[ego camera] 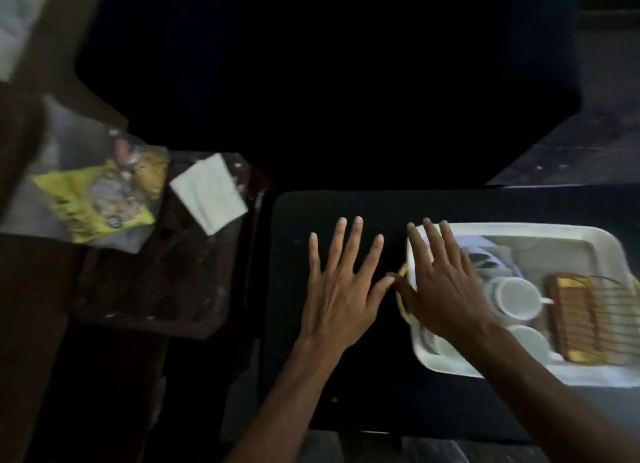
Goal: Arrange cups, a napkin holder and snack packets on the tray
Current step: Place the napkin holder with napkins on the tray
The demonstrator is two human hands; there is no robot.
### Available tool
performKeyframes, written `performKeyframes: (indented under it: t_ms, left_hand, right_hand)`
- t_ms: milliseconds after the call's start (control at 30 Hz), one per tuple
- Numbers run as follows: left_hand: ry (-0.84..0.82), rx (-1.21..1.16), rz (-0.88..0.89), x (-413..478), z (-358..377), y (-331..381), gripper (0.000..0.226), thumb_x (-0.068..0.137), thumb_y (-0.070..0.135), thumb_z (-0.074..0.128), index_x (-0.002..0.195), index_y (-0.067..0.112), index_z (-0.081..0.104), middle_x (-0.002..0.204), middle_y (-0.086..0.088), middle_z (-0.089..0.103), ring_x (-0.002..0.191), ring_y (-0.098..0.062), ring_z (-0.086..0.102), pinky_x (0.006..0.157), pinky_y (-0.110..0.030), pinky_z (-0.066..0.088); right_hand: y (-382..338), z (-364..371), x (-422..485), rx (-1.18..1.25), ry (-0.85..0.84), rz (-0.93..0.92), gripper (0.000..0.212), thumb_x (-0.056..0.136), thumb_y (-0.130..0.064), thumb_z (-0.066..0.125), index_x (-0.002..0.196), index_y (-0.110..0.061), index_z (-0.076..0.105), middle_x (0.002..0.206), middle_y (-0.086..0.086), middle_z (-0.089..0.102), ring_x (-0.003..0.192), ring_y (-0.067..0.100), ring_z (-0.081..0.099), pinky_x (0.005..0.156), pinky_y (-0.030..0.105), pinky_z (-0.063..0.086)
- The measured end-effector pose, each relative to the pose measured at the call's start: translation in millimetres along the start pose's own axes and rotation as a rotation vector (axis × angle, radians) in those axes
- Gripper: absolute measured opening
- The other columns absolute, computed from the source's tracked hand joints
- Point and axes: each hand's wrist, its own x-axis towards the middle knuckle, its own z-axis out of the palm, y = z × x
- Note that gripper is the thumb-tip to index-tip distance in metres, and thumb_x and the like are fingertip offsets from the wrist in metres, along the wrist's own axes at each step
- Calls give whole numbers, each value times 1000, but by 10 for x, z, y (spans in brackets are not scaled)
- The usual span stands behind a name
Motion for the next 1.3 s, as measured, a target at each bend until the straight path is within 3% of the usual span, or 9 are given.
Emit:
performKeyframes:
  t_ms: [200, 433, 667, 800, 1000, 1100, 1167, 1233, 1300]
  left_hand:
    - [125, 17, -281, -205, -185, -1383, 58, 105, 50, 31, 152, 19, 44, 164, -13, 31, 154, -35, 24, 120, -63, 21]
    - [127, -64, -369, -255, -125, -2436, 58, 106, 48, 35, 151, 14, 45, 161, -16, 37, 153, -36, 27, 119, -62, 25]
    - [36, -190, -442, -163, -11, -2550, 59, 106, 48, 30, 157, 16, 34, 163, -16, 33, 156, -31, 20, 123, -58, 14]
    - [47, -216, -422, -202, -5, -2460, 58, 107, 47, 33, 157, 17, 33, 164, -15, 30, 156, -29, 19, 124, -56, 12]
    - [37, -257, -343, -281, -42, -2414, 57, 107, 44, 32, 157, 18, 33, 163, -10, 35, 156, -24, 22, 125, -53, 9]
    - [196, -562, -432, -306, -101, -2289, 50, 106, 34, 45, 151, 13, 44, 151, -7, 53, 145, -23, 44, 120, -44, 31]
    - [363, -885, -630, -280, -167, -2187, 47, 104, 29, 53, 147, 12, 48, 137, 0, 61, 124, -16, 61, 99, -27, 51]
    - [420, -1220, -852, -220, -253, -2104, 56, 100, 31, 60, 150, 16, 42, 127, 5, 61, 99, 2, 66, 73, -11, 53]
    - [423, -1473, -980, -152, -290, -2046, 59, 96, 35, 66, 148, 19, 43, 123, 4, 66, 83, 8, 69, 60, -7, 51]
  right_hand:
    - [-1141, 139, 568, 345, 2, -136, 70, 98, -36, 55, 156, -11, 23, 160, 10, 26, 150, 26, 17, 115, 42, 34]
    - [-2092, 431, 1216, 488, -58, -65, 62, 98, -33, 57, 151, -10, 34, 151, 15, 40, 139, 33, 39, 108, 36, 36]
    - [-2476, 653, 1536, 666, -9, 149, 48, 97, -29, 61, 136, -5, 50, 130, 13, 61, 111, 23, 61, 81, 21, 41]
    - [-2551, 735, 1586, 696, 37, 219, 39, 97, -29, 60, 127, -4, 58, 116, 9, 68, 88, 11, 58, 58, 9, 37]
    - [-2577, 780, 1576, 747, 81, 287, 27, 97, -27, 58, 115, -7, 62, 107, 6, 66, 79, 9, 58, 65, 18, 44]
    - [-2552, 744, 1479, 896, 49, 339, 25, 96, -28, 59, 112, -9, 63, 107, 3, 68, 83, 10, 64, 70, 25, 57]
    - [-2514, 701, 1355, 1059, -12, 373, 25, 96, -28, 60, 111, -9, 64, 107, 5, 69, 94, 19, 69, 84, 40, 60]
    - [-2461, 633, 1176, 1258, -82, 383, 22, 96, -25, 61, 110, -9, 65, 105, 7, 72, 94, 21, 73, 85, 41, 61]
    - [-2372, 569, 969, 1385, -146, 367, 20, 96, -22, 63, 109, -7, 65, 103, 9, 75, 92, 20, 75, 82, 37, 62]
